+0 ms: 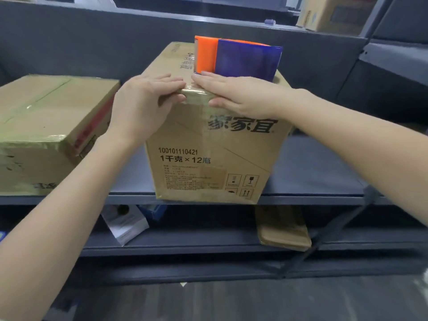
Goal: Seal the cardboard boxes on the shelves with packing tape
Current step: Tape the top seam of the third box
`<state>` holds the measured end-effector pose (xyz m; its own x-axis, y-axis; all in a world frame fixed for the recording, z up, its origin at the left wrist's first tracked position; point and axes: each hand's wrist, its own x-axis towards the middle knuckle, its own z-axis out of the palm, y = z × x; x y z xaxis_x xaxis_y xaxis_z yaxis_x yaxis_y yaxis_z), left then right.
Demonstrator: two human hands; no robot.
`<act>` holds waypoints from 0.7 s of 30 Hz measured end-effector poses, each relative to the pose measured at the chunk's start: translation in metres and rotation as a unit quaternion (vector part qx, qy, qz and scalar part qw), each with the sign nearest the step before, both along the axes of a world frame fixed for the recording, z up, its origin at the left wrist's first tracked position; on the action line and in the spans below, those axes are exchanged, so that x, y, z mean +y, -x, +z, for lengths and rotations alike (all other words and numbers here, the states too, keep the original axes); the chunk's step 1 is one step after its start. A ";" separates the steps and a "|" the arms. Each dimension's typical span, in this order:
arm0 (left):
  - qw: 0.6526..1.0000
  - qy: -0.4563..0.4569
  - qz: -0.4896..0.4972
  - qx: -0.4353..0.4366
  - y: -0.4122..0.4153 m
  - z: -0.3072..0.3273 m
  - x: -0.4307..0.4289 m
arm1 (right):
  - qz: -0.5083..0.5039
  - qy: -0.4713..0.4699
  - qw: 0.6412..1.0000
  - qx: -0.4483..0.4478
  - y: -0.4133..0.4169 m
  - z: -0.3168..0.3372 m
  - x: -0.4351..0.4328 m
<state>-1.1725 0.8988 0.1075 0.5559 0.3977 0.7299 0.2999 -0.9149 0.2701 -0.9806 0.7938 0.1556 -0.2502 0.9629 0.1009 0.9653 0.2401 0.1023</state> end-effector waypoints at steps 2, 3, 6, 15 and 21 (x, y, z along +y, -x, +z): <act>0.999 -0.025 0.023 0.020 0.000 0.001 -0.002 | -0.002 0.008 1.000 -0.003 -0.009 0.003 -0.009; 0.998 -0.040 0.032 0.027 -0.001 0.003 -0.004 | -0.007 0.009 1.000 -0.003 -0.016 0.004 -0.016; 0.997 -0.063 0.021 0.050 -0.015 0.013 -0.019 | -0.036 0.011 0.999 0.013 -0.039 0.008 -0.035; 0.997 -0.064 -0.046 0.022 -0.068 0.009 -0.052 | -0.034 -0.016 0.998 0.050 -0.061 0.001 -0.049; 0.995 -0.084 -0.023 0.050 -0.070 0.011 -0.056 | -0.022 -0.017 0.998 0.059 -0.061 -0.001 -0.049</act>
